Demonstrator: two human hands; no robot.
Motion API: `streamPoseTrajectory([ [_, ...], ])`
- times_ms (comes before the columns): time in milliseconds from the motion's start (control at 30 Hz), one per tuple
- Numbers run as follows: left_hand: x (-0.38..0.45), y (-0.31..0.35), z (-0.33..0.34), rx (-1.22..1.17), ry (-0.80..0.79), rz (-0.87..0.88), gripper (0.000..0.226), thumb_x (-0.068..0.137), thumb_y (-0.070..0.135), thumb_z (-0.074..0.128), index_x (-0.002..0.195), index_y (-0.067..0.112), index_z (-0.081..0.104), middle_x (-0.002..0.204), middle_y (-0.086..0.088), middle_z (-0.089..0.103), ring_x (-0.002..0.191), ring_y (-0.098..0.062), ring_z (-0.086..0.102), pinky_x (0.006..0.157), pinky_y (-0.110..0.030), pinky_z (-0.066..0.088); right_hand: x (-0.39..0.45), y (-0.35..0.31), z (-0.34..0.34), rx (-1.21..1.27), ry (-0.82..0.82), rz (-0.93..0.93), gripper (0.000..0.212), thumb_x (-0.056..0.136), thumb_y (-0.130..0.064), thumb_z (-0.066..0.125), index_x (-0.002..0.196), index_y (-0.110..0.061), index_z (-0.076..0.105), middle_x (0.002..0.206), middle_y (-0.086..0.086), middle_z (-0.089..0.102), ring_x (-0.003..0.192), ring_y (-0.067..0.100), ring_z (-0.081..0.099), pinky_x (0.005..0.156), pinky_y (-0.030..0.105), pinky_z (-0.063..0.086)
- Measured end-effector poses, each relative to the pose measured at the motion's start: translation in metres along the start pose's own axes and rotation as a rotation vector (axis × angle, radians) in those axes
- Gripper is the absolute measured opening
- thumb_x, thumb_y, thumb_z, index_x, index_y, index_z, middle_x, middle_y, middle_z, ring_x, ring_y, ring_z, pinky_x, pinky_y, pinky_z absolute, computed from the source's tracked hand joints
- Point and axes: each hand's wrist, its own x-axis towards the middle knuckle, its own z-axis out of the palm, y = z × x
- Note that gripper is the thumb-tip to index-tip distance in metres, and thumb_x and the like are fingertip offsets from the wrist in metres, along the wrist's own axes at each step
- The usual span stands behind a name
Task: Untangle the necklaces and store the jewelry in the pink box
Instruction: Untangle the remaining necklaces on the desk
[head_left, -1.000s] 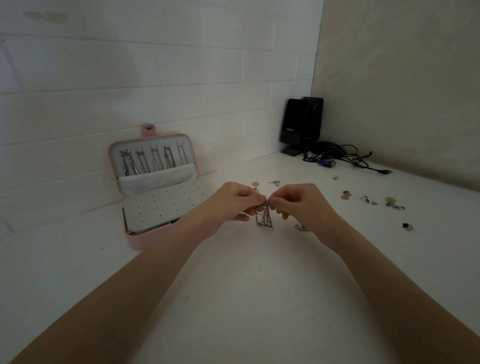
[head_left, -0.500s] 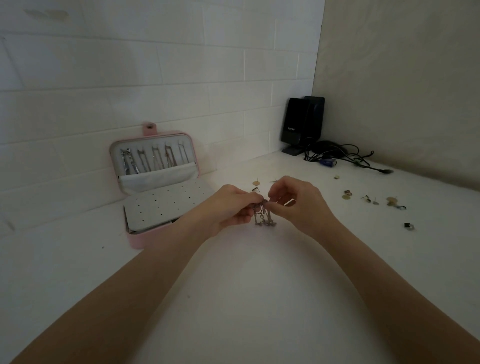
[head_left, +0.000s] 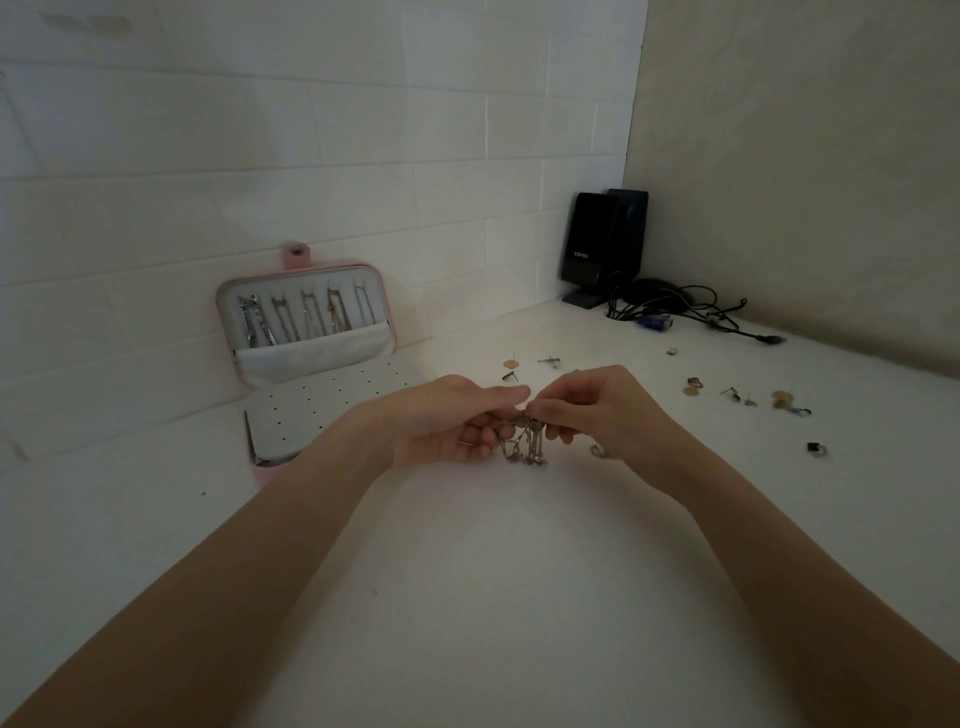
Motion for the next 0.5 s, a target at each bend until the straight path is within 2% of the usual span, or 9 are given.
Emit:
streamPoseTrajectory([
  [133,-0.0013,-0.0015,-0.0008,0.107,0.001,0.054,0.017,0.084,0.018,0.067,0.069,0.013,0.061,0.058,0.006,0.051,0.050,-0.003,0.044,0.057,-0.015,0.045,-0.0001,0.0014,0.0019,0.026,-0.027,0.045,0.016,0.090,-0.009,0.058,0.076,-0.007,0.064,0.060,0.000,0.058,0.045,-0.002,0.049,0.042,0.006,0.033],
  [300,0.0005,-0.0007,-0.0014,0.061,0.035,0.055,0.007,0.084,0.017,0.066,0.078,0.016,0.066,0.070,0.006,0.059,0.061,-0.006,0.052,0.063,-0.019,0.046,0.0021,0.0083,0.0017,0.143,-0.117,0.097,0.021,0.094,-0.013,0.052,0.083,-0.001,0.065,0.067,0.005,0.054,0.059,0.008,0.050,0.058,0.016,0.043],
  [400,0.0021,-0.0009,-0.0010,-0.059,0.063,0.071,0.004,0.086,0.013,0.064,0.082,0.014,0.066,0.084,0.000,0.065,0.068,-0.011,0.061,0.070,-0.023,0.053,0.0026,0.0086,0.0013,0.299,-0.122,0.128,0.022,0.094,-0.011,0.050,0.076,-0.003,0.061,0.064,0.002,0.054,0.058,0.008,0.049,0.058,0.017,0.044],
  [500,0.0038,-0.0004,0.0020,-0.153,0.175,0.143,0.003,0.085,0.008,0.065,0.085,0.010,0.063,0.087,-0.005,0.064,0.071,-0.015,0.066,0.066,-0.022,0.057,0.0026,0.0082,0.0000,0.372,-0.089,0.177,0.022,0.093,-0.011,0.051,0.075,-0.003,0.059,0.062,0.001,0.056,0.057,0.008,0.050,0.059,0.019,0.044],
])
